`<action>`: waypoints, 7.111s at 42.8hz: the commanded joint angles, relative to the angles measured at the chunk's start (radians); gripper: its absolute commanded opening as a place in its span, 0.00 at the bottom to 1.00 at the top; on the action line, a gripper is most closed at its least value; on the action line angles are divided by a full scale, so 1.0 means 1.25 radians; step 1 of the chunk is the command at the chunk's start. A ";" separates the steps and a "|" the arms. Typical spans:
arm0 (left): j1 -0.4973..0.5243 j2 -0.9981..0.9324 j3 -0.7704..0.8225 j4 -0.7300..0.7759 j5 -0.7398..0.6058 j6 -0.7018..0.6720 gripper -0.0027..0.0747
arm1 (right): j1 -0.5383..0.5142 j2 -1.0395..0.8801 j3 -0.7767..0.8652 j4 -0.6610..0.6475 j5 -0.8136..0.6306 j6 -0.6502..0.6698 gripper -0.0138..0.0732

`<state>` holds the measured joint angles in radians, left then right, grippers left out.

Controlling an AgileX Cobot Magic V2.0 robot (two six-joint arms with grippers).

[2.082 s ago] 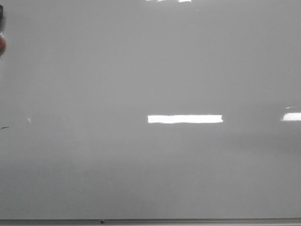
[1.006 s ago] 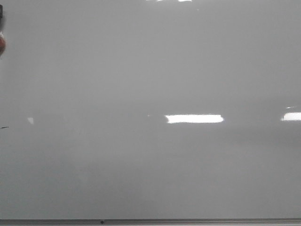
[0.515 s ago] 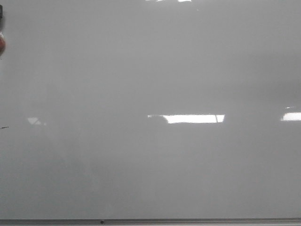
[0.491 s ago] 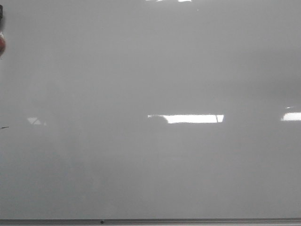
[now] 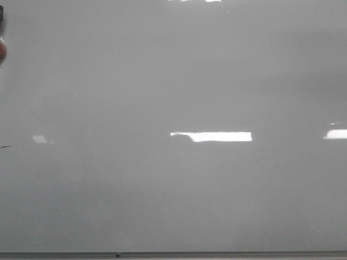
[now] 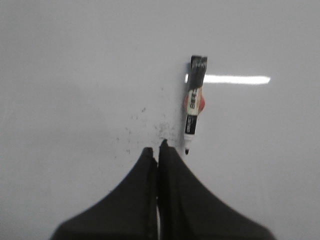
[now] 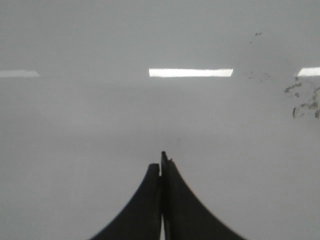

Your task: Write number 9 on whiteboard

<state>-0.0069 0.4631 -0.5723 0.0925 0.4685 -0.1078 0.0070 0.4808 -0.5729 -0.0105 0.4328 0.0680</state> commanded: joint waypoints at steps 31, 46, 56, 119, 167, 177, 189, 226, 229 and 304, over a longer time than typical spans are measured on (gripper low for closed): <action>0.000 0.115 -0.029 0.066 0.017 0.000 0.01 | 0.003 0.103 -0.029 -0.029 0.031 -0.043 0.40; 0.000 0.147 -0.029 0.040 -0.024 0.000 0.24 | 0.003 0.103 -0.029 0.008 0.030 -0.043 0.76; -0.027 0.255 -0.072 0.009 -0.061 0.000 0.68 | 0.003 0.103 -0.029 0.008 0.030 -0.043 0.76; -0.073 0.724 -0.323 0.045 -0.081 0.000 0.02 | 0.003 0.103 -0.051 0.028 0.066 -0.043 0.76; -0.706 0.702 -0.461 -0.196 0.374 0.608 0.01 | 0.272 0.286 -0.192 0.329 0.392 -0.589 0.75; -0.777 0.731 -0.461 -0.196 0.374 0.608 0.01 | 0.441 0.294 -0.192 0.329 0.345 -0.633 0.75; -0.795 0.733 -0.461 -0.194 0.374 0.608 0.01 | 0.575 0.411 -0.236 0.331 0.283 -0.634 0.75; -0.795 0.733 -0.461 -0.191 0.341 0.608 0.41 | 0.604 0.506 -0.310 0.356 0.339 -0.634 0.14; -0.795 0.729 -0.461 -0.183 0.341 0.608 0.52 | 0.604 0.506 -0.310 0.355 0.339 -0.634 0.12; -0.226 0.315 -0.274 -0.166 0.220 0.291 0.58 | 0.217 0.526 -0.316 0.255 -0.037 -0.310 0.08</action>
<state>-0.2916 0.8623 -0.8859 -0.0975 0.8103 0.2676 0.2774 1.1133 -0.9077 0.2927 0.4842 -0.3066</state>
